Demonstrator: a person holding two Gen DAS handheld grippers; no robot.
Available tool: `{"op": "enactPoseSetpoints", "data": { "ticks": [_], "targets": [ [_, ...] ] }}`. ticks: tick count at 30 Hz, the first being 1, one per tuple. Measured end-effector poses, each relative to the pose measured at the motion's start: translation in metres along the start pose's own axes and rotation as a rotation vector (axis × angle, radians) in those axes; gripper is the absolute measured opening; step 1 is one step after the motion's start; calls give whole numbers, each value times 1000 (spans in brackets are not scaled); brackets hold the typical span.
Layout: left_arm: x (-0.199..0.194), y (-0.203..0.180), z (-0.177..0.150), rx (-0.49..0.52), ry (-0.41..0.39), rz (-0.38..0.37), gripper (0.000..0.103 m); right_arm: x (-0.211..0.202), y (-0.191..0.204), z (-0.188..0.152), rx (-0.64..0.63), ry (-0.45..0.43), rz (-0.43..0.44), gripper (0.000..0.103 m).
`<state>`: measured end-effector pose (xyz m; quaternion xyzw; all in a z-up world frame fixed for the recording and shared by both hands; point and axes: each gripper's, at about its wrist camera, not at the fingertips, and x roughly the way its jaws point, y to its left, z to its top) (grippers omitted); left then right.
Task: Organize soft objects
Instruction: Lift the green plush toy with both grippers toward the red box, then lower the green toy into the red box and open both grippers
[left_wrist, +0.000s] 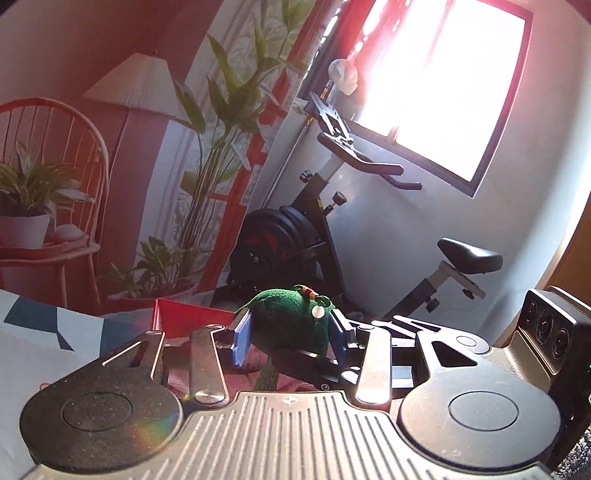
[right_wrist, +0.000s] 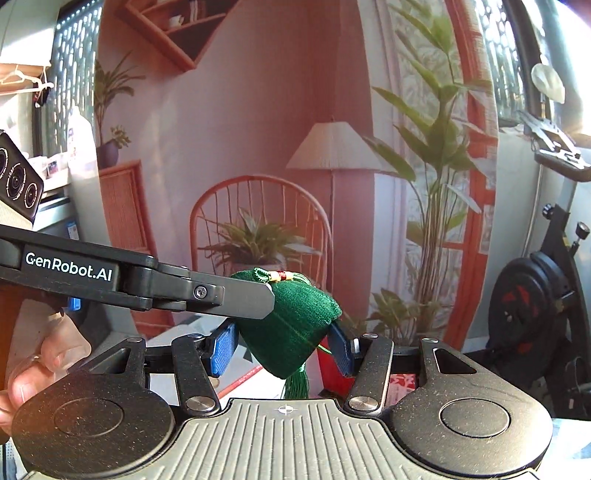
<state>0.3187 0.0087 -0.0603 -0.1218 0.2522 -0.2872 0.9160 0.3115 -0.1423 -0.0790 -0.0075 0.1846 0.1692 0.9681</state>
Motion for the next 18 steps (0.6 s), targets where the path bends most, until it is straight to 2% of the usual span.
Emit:
{"op": "enactPoseSetpoints", "data": {
  "ticks": [7,18],
  "targets": [
    [25,28,-8,-40,47,27,45,38,-8,-18,18,67,0,49],
    [56,57,-30,-71,174,71,45,78,-18,-50,81,218,-20,52]
  ]
}}
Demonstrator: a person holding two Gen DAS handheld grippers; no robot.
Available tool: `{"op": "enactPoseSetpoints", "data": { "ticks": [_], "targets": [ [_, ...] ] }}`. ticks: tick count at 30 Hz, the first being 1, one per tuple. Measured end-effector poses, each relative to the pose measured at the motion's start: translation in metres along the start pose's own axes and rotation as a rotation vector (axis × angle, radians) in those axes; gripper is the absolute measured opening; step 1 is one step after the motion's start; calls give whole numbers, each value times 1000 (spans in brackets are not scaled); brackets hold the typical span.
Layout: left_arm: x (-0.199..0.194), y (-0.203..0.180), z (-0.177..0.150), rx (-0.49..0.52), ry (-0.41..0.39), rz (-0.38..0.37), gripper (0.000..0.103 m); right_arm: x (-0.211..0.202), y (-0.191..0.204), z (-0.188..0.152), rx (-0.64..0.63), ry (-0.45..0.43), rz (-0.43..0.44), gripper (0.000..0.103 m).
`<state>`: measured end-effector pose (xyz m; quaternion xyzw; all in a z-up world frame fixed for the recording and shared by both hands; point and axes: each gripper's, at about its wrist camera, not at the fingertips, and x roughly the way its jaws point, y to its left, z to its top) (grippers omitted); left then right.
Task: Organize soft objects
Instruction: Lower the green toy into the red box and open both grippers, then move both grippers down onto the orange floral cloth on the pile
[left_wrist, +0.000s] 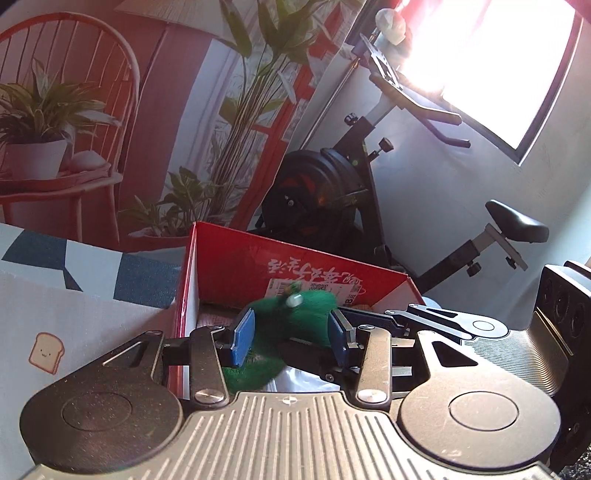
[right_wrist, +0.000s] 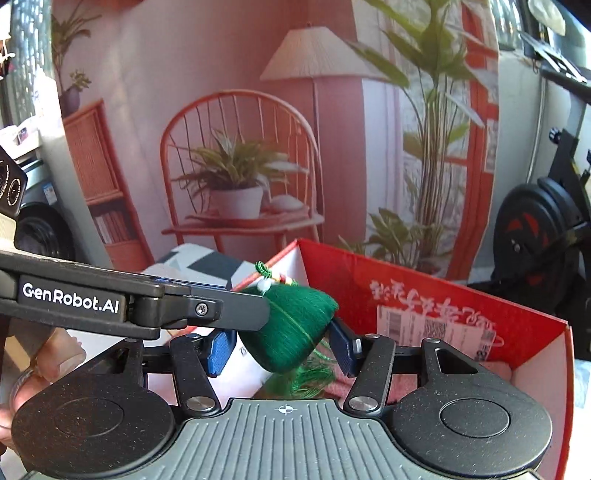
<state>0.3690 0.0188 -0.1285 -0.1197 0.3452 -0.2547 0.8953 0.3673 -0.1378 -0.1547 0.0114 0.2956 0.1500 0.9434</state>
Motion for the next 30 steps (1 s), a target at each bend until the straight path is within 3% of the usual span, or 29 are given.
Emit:
{"op": "enactPoseSetpoints", "data": {
  "ticks": [14,23,30],
  "targets": [
    [-34,-15,-16,64,-2,51,48,-42,-3,-20,24,-10,-77,55],
    [-77,-26,-54,99,-2,64,51,-103,6,-45,38,-77,-119,55],
    [-89,-24,-92,84,56,47,51,-138,17,-84,83,-91,-129,55]
  ]
}}
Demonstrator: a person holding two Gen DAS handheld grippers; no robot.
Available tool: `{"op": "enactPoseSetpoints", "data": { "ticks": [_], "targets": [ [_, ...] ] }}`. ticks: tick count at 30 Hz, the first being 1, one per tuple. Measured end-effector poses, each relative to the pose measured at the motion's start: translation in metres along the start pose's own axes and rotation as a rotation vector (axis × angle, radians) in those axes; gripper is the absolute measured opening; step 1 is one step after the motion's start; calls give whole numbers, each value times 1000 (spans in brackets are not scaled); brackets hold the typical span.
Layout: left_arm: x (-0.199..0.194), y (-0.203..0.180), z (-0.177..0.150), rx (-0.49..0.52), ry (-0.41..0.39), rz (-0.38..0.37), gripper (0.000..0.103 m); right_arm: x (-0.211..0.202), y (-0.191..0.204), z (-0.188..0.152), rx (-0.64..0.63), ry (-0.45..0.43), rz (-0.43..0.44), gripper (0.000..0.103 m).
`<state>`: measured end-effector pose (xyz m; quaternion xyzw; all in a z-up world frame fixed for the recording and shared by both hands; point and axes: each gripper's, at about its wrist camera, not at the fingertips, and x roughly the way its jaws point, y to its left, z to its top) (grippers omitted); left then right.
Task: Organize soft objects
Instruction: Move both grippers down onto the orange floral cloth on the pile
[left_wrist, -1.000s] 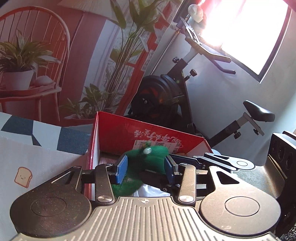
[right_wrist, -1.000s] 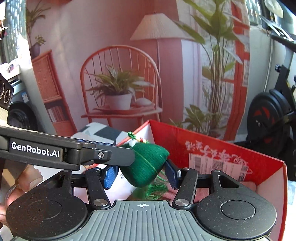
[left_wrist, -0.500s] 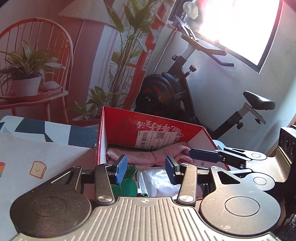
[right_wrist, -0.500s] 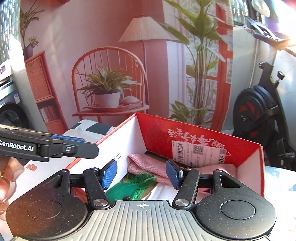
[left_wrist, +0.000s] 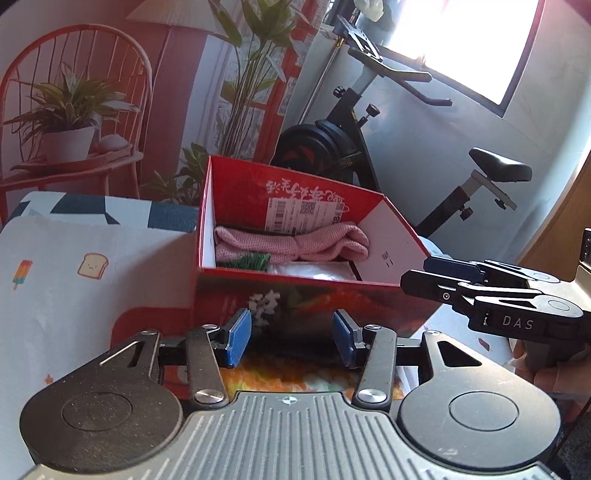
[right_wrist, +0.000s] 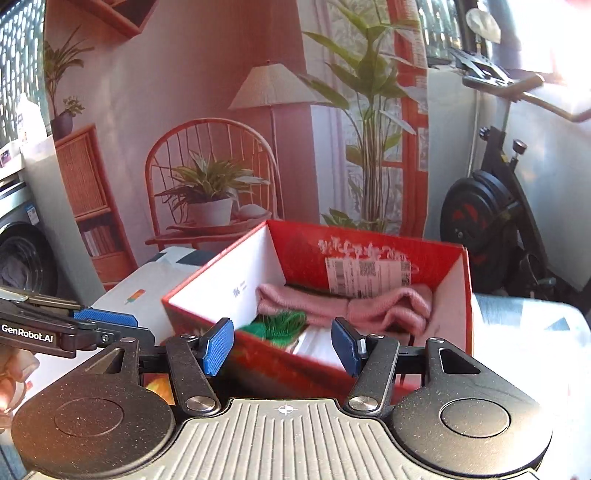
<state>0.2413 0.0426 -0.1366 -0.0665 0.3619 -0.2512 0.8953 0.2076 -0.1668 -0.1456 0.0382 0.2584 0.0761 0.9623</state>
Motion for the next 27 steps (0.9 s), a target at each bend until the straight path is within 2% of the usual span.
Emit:
{"op": "enactPoseSetpoints", "data": {
  "ticks": [7,13,18,27],
  "targets": [
    [9,-2,-39,-16,71,-28,51,-12,8,-61,69,88,-9,55],
    [20,0,-60,-41,117,-19,51,-13,10,-97,147,163,-4,55],
    [20,-2,-71,-56,136,-46,51,-14,6,-112,212,199,13,55],
    [24,-6,-88,-69,176,-70,51,-6,-7,-119,285,219,24,60]
  ]
}}
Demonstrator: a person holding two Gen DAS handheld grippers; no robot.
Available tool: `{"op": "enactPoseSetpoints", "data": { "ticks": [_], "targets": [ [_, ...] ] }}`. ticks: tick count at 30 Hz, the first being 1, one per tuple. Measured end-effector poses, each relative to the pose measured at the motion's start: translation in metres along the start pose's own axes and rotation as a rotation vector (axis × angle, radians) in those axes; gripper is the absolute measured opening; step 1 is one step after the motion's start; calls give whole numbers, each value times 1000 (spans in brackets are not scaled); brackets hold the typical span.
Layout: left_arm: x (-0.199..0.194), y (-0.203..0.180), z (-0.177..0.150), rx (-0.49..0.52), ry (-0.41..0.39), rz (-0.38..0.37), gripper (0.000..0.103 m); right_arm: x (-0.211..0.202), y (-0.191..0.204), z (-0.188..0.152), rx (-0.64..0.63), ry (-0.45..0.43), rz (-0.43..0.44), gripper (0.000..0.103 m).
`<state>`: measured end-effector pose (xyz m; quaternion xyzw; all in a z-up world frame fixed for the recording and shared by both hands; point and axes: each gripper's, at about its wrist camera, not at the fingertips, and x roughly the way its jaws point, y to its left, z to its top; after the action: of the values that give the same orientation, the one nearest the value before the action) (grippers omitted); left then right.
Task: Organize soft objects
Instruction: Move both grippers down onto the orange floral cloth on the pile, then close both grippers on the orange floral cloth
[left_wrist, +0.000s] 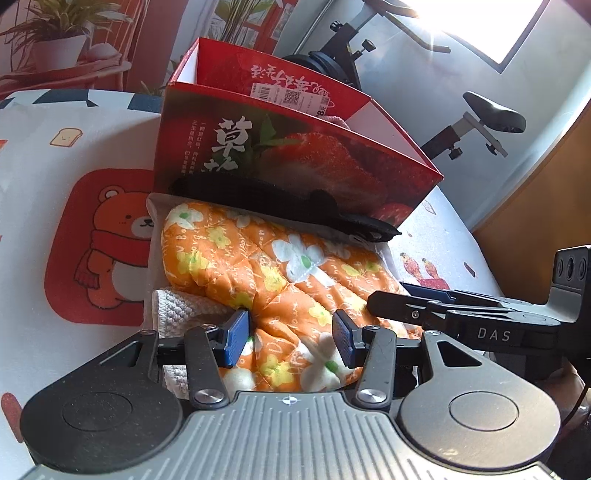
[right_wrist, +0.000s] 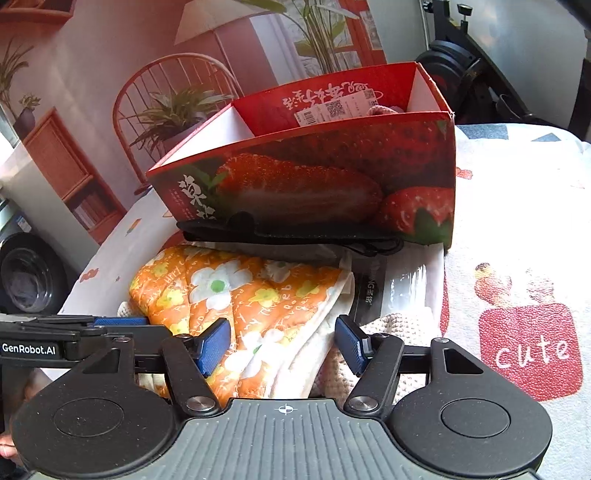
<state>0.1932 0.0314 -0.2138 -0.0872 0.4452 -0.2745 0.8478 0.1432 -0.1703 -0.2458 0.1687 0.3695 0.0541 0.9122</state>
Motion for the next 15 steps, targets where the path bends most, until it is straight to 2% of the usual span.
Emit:
{"op": "enactPoseSetpoints", "data": {
  "ticks": [5,15],
  "targets": [
    [6,5,-2,-17,12,-6,51,5,-3,-2,21,8,12,65],
    [17,8,-7,-30,21,-9,51,12,-9,-3,68,12,29,68]
  ]
}}
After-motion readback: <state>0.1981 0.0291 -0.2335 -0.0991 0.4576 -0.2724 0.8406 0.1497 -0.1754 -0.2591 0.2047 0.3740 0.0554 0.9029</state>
